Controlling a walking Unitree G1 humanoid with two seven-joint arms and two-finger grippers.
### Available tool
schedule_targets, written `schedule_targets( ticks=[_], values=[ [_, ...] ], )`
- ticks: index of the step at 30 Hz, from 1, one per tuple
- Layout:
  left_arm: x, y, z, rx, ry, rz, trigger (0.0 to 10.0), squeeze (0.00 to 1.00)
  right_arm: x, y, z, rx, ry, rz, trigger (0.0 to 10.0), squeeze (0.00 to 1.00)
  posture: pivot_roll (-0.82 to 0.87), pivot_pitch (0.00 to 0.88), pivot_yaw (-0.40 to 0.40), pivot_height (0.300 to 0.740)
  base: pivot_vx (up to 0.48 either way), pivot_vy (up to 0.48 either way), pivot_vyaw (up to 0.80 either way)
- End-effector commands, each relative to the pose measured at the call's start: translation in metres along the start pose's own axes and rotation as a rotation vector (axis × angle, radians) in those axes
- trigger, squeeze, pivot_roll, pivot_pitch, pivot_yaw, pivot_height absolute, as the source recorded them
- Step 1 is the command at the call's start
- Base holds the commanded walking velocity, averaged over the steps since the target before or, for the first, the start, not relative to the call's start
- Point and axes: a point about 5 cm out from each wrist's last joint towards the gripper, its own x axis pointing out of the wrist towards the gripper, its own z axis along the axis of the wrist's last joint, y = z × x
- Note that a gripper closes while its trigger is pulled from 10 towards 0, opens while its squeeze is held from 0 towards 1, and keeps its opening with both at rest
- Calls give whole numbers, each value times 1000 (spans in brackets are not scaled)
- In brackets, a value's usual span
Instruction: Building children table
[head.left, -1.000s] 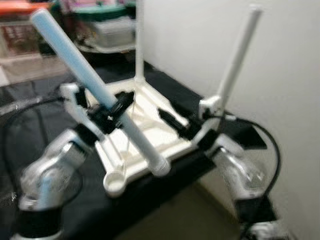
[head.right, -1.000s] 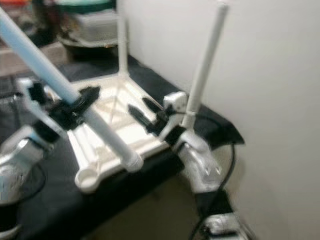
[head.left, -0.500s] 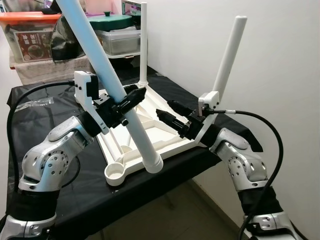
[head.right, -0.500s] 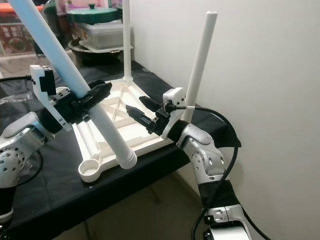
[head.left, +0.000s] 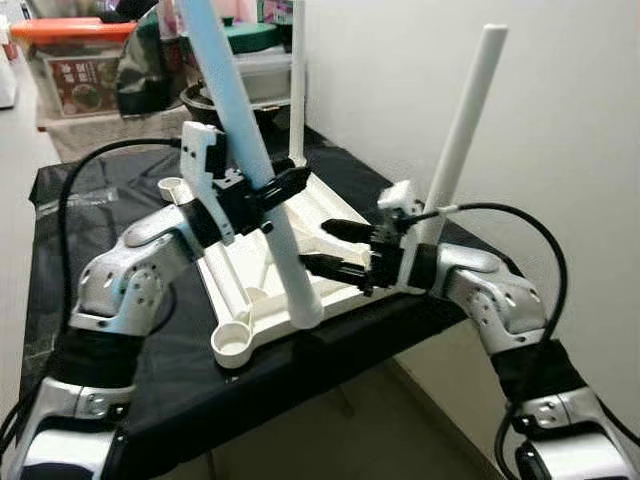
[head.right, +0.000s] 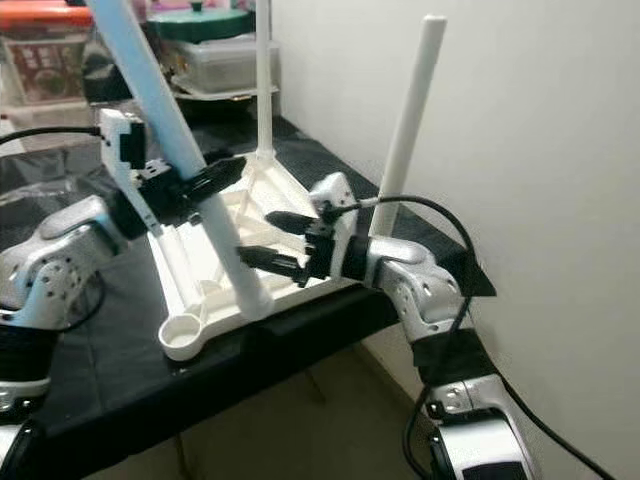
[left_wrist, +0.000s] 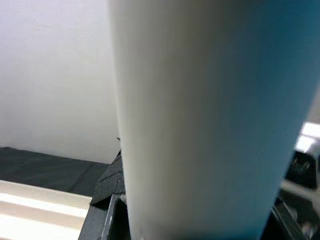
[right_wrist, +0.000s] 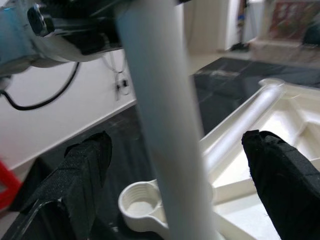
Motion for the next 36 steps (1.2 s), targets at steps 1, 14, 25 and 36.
schedule_targets(
  ticks=[1, 14, 25, 36],
  values=[
    [4, -2, 0, 14, 2, -19, 10000, 0, 4, 0, -3, 12, 32, 3, 10000, 0, 117, 0, -38, 740, 0, 0, 0],
    [22, -2, -2, 8, -17, -62, 10000, 0, 28, -2, 0, 39, 110, -9, 10000, 0, 111, 0, -31, 740, 0, 0, 0],
    [31, -2, 1, 12, -37, -80, 10000, 0, 42, -7, -3, 48, 185, -52, 10000, 0, 107, 0, -30, 740, 0, 0, 0],
    [35, 0, 1, 14, -53, -80, 10000, 0, 47, -11, -1, 44, 187, -78, 10000, 0, 105, 0, -28, 740, 0, 0, 0]
  ],
)
